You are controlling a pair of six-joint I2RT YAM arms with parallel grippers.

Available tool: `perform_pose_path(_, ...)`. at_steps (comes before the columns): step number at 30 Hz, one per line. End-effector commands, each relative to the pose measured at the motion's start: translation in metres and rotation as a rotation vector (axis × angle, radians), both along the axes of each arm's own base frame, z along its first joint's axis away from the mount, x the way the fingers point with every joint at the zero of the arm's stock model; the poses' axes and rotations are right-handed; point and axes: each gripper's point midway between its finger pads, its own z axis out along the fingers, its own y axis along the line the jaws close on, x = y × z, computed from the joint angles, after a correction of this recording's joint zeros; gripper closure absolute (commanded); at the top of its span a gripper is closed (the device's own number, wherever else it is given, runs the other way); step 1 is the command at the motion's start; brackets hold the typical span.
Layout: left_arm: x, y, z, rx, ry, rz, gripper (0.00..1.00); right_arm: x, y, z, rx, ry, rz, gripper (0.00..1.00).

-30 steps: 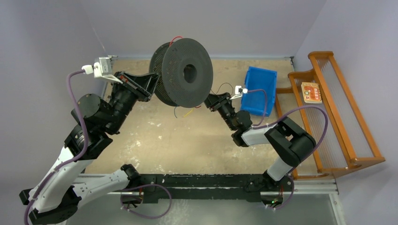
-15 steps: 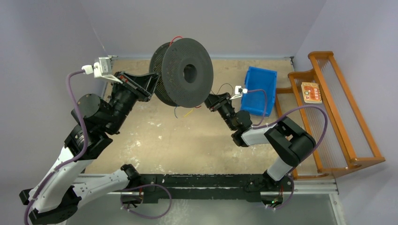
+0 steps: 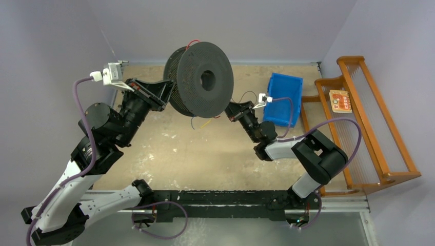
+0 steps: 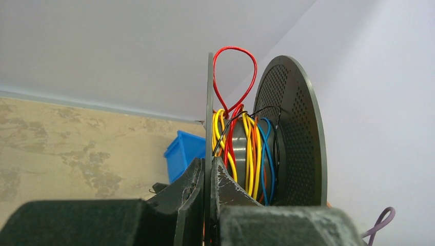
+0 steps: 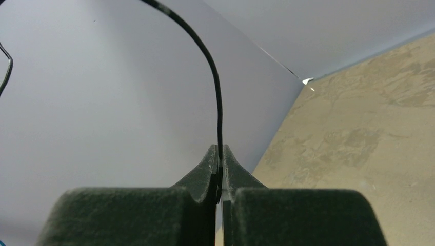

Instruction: Wrap the cables

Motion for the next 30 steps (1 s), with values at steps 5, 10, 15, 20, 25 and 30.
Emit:
perform_pose_path(5,-0.005,0.014,0.041,-0.165,-0.095,0.032,1.0,-0.02,-0.005,-0.016,-0.095,-0.015,0.013,1.0)
perform_pose_path(10,0.008,0.031,0.032,-0.167,-0.09,0.158,1.0,-0.043,-0.005,-0.071,-0.247,0.069,0.08,1.0)
perform_pose_path(15,0.025,0.04,0.019,-0.093,-0.073,0.276,1.0,-0.068,-0.005,-0.114,-0.43,0.12,0.181,1.0)
perform_pose_path(20,0.041,0.052,0.006,-0.003,-0.06,0.41,1.0,-0.092,-0.004,-0.131,-0.589,0.121,0.245,1.0)
perform_pose_path(25,0.056,0.054,-0.005,0.063,-0.045,0.501,1.0,-0.118,0.0,-0.138,-0.7,0.115,0.293,1.0)
perform_pose_path(30,0.071,0.047,-0.009,0.109,-0.041,0.541,1.0,-0.142,0.005,-0.15,-0.744,0.131,0.356,1.0)
